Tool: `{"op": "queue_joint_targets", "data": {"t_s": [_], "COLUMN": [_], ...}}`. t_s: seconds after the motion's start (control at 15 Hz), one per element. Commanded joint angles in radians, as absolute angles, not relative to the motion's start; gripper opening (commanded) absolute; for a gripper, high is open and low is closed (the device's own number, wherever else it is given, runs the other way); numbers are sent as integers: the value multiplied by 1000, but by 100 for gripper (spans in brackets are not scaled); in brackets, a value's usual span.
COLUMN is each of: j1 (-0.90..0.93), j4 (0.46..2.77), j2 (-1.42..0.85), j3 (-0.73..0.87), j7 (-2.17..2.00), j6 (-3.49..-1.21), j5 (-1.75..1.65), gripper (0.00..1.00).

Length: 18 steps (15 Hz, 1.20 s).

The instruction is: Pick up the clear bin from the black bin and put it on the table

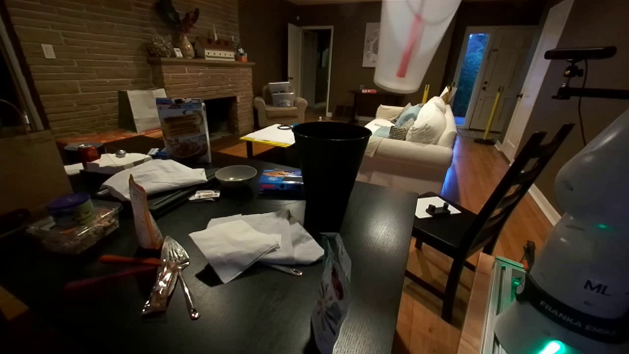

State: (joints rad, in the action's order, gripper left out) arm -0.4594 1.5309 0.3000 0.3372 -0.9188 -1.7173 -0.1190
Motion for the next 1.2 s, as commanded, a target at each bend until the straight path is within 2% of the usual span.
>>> {"op": "queue_joint_targets", "data": {"t_s": [0.0,0.33,0.6,0.8,1.13], "j1": [-514,-568,-564,-552,-490], "j4": [1642,1936,2139,2236,2263], "j2": [359,419,374,310,228], "j3": [369,403,413,406,374], "j7": [-1041,-1183,-1179,-1172,-1147], "j6": [-1742,-1912,-2059,-2157,-2267], "j5": [-171,-147,-100,-83,-32], "gripper": [1,1,1,1,1]}}
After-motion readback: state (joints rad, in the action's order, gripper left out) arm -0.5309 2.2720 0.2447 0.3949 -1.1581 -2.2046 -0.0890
